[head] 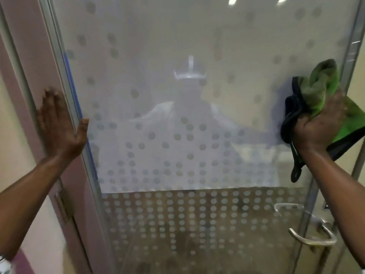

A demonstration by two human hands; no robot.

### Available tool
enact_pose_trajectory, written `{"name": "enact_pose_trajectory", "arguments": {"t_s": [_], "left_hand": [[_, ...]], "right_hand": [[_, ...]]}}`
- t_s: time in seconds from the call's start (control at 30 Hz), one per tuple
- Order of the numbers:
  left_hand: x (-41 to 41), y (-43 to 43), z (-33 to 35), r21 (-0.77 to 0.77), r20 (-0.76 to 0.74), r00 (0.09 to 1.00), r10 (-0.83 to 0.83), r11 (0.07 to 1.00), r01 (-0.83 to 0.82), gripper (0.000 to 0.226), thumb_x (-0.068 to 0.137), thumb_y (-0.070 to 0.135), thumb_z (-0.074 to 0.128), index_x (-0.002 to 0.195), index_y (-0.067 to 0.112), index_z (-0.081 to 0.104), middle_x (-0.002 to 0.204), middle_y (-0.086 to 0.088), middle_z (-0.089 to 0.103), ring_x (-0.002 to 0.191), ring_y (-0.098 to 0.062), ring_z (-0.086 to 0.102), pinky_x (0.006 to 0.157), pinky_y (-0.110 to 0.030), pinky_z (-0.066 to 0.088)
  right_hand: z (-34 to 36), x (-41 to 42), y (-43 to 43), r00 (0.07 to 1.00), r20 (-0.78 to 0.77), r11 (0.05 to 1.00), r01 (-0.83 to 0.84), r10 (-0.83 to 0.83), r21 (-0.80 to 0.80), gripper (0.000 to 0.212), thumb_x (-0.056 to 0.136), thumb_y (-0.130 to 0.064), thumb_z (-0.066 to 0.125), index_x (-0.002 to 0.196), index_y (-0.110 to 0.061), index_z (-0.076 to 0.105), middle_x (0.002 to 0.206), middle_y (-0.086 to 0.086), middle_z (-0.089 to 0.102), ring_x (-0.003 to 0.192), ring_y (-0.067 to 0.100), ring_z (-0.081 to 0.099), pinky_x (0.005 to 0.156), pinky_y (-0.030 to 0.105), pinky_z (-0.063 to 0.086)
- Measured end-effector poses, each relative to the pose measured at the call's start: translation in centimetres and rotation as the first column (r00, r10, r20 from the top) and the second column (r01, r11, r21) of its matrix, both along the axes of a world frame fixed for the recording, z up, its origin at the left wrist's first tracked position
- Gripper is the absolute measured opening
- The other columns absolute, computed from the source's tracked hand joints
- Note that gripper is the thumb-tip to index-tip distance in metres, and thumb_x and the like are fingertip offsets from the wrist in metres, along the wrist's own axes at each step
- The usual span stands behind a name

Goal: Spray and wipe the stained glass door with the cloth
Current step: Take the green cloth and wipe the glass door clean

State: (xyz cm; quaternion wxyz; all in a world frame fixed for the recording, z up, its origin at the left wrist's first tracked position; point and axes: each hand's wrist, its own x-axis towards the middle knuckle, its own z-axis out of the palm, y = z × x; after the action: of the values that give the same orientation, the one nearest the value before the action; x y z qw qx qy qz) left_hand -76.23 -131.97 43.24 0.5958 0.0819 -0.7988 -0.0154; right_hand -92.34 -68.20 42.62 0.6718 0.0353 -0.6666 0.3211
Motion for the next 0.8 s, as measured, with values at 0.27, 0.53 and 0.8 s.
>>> {"name": "enact_pose_trajectory", "arguments": {"t_s": [0.27, 0.53, 0.8], "left_hand": [[2.6, -4.1, -10.9, 0.000, 0.195, 0.978, 0.077, 0.997, -0.078, 0.086, 0.098, 0.062, 0.027, 0.166, 0.017, -0.001, 0.175, -0.002, -0.006, 0.162, -0.024, -0.001, 0.128, -0.036, -0.008], [2.8, -4.1, -11.6, -0.019, 0.224, 0.971, 0.084, 0.996, -0.081, 0.084, 0.095, 0.044, 0.033, 0.166, 0.014, -0.002, 0.175, -0.007, -0.008, 0.162, -0.024, -0.008, 0.129, -0.043, -0.007], [3.1, -3.8, -11.4, -0.041, 0.208, 0.974, 0.094, 0.995, -0.088, 0.092, 0.090, 0.045, 0.041, 0.165, 0.008, 0.003, 0.174, -0.013, -0.001, 0.162, -0.026, -0.006, 0.129, -0.047, -0.002]], "right_hand": [[-10.0, 2.6, -3.2, 0.938, 0.345, 0.979, 0.033, 0.039, -0.201, 0.086, 0.082, -0.032, 0.038, 0.158, 0.005, 0.021, 0.167, 0.024, 0.020, 0.156, 0.041, 0.019, 0.128, 0.052, 0.015], [-16.3, 6.9, -15.2, 0.785, 0.599, 0.916, 0.108, 0.160, -0.387, 0.077, 0.099, -0.030, 0.039, 0.157, 0.012, 0.011, 0.167, 0.027, 0.011, 0.157, 0.042, 0.009, 0.127, 0.052, 0.011], [-13.5, 11.0, -31.9, 0.729, 0.608, 0.900, -0.024, 0.314, -0.436, 0.091, 0.096, -0.048, 0.036, 0.157, 0.013, 0.004, 0.165, 0.035, 0.000, 0.154, 0.054, -0.003, 0.123, 0.066, 0.004]]}}
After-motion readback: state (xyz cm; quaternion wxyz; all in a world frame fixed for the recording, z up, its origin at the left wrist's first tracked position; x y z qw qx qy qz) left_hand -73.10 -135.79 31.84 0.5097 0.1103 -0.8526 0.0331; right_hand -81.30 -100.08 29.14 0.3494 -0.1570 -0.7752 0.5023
